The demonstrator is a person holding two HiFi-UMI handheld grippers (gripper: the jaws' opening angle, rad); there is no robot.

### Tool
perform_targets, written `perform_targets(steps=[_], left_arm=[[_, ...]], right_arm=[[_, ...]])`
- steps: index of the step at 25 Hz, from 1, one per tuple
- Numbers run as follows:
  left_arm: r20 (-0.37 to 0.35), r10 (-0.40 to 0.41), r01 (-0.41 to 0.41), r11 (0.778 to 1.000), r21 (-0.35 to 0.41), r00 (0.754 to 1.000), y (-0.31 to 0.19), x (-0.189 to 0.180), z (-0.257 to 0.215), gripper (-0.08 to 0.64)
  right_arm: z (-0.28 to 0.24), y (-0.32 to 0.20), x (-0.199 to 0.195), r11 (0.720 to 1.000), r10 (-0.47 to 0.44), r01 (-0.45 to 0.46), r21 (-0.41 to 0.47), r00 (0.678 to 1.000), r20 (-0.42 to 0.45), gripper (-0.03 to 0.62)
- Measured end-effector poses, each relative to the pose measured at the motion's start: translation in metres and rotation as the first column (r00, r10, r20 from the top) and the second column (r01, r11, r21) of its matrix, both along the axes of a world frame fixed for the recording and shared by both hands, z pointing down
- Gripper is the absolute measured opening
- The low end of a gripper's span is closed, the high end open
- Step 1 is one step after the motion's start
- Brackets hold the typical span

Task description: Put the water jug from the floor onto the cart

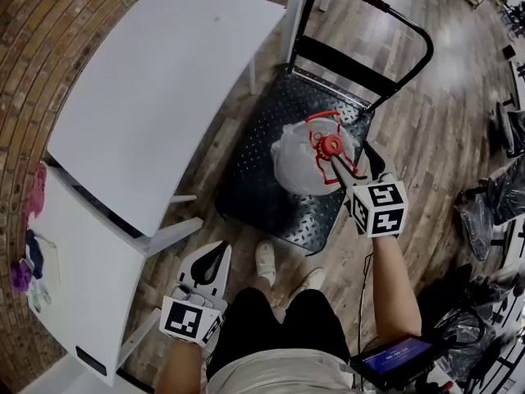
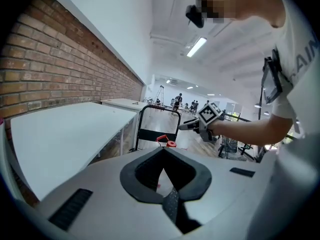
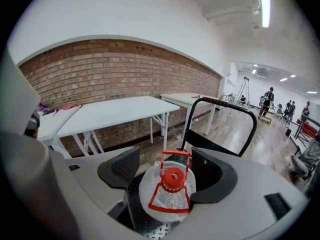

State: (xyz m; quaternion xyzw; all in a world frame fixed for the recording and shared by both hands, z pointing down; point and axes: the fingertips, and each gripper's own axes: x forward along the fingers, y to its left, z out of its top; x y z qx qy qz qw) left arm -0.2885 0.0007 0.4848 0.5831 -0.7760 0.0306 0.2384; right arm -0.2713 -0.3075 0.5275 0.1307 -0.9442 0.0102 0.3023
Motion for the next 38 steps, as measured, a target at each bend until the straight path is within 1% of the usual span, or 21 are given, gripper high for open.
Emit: perform_targets(steps=[3,6,8,9,11,12,17,21,26,31,35,38], left_arm=[[0.017,0.017,-0.017,1.000,-0.001,1.000,-0.005,-0.007,-0.008,0.002],[0.025,0.035,-0.036,0.999,0.033,0.999,-0.018,-0.015,-0.021,0.000],[0.030,0.047,-0.048,0.997,0.054,0.998,-0.025,-0.011,-0.031,0.000],[0.034,0.057,-0.059,0.996,0.063,0.998,-0.027,-0.007,-0.036,0.000],[0.044,0.086,-0.089,0.993,0.080,0.995,-0.033,0.004,-0.045,0.000],[0.050,0.101,-0.105,0.991,0.088,0.994,-0.036,0.009,-0.050,0.000],[0.073,0.154,-0.163,0.977,0.134,0.985,-0.046,0.047,-0.078,0.001],[0.119,0.196,-0.214,0.964,0.157,0.973,-0.048,0.086,-0.103,0.002],[0.160,0.217,-0.245,0.951,0.188,0.963,-0.034,0.131,-0.137,0.001],[0.196,0.244,-0.287,0.930,0.229,0.950,-0.021,0.184,-0.167,0.000],[0.221,0.236,-0.290,0.922,0.257,0.946,-0.008,0.205,-0.189,0.002],[0.235,0.251,-0.311,0.912,0.269,0.939,0.000,0.211,-0.199,0.000]], right_arm=[[-0.040,0.021,0.021,1.000,0.011,-0.012,0.012,0.999,0.050,0.311],[-0.087,0.038,0.043,0.997,0.021,-0.031,0.068,0.989,0.146,0.311],[-0.114,0.051,0.061,0.995,0.016,-0.036,0.097,0.980,0.200,0.310],[-0.124,0.058,0.071,0.994,0.020,-0.044,0.104,0.975,0.221,0.299],[-0.141,0.069,0.091,0.991,0.038,-0.070,0.111,0.964,0.262,0.255],[-0.148,0.074,0.100,0.990,0.048,-0.082,0.112,0.958,0.281,0.247],[-0.180,0.086,0.146,0.979,0.084,-0.144,0.146,0.931,0.354,0.204],[-0.203,0.094,0.192,0.965,0.136,-0.214,0.152,0.904,0.406,0.198],[-0.233,0.120,0.244,0.957,0.134,-0.235,0.170,0.878,0.459,0.179],[-0.255,0.144,0.299,0.949,0.153,-0.268,0.168,0.853,0.498,0.161],[-0.273,0.165,0.330,0.937,0.157,-0.294,0.190,0.838,0.523,0.129],[-0.279,0.180,0.338,0.935,0.167,-0.304,0.181,0.830,0.532,0.120]])
